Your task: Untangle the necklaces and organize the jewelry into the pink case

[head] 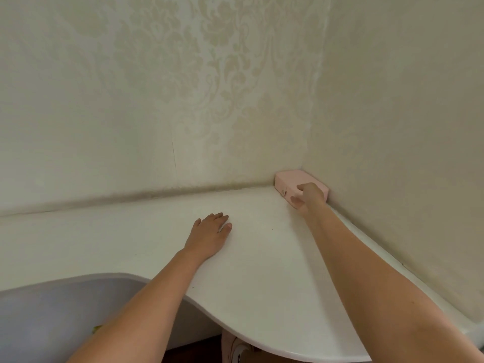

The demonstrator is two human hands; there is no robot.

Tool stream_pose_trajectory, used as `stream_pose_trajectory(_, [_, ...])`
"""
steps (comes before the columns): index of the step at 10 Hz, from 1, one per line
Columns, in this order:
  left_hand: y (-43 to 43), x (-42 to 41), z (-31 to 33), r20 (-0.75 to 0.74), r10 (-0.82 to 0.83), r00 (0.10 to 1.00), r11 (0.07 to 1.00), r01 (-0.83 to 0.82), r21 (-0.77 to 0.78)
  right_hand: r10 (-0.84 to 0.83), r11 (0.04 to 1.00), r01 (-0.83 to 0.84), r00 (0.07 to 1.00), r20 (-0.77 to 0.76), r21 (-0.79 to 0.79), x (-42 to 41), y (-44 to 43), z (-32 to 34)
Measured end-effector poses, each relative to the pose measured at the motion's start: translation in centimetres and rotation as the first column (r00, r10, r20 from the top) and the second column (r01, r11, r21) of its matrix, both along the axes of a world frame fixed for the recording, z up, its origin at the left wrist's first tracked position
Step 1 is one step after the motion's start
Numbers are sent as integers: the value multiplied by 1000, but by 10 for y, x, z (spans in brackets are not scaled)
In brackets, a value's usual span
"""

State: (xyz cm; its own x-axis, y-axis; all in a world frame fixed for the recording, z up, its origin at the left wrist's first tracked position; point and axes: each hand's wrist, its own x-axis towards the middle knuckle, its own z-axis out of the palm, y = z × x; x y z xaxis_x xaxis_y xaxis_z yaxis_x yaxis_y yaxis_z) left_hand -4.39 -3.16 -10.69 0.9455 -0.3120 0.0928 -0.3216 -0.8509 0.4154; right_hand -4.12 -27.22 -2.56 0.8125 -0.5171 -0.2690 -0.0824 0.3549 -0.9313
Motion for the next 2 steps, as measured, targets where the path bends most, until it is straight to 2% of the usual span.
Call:
stream_pose_trajectory(1, [1,-3,5,-82,-27,996,999,31,40,78,988,-97,985,-154,-117,-8,-1,13])
stream_pose_trajectory(2, [7,0,37,-203,-15,979,1000,9,-28,113,955,-155,979,-171,-252,-13,4,35])
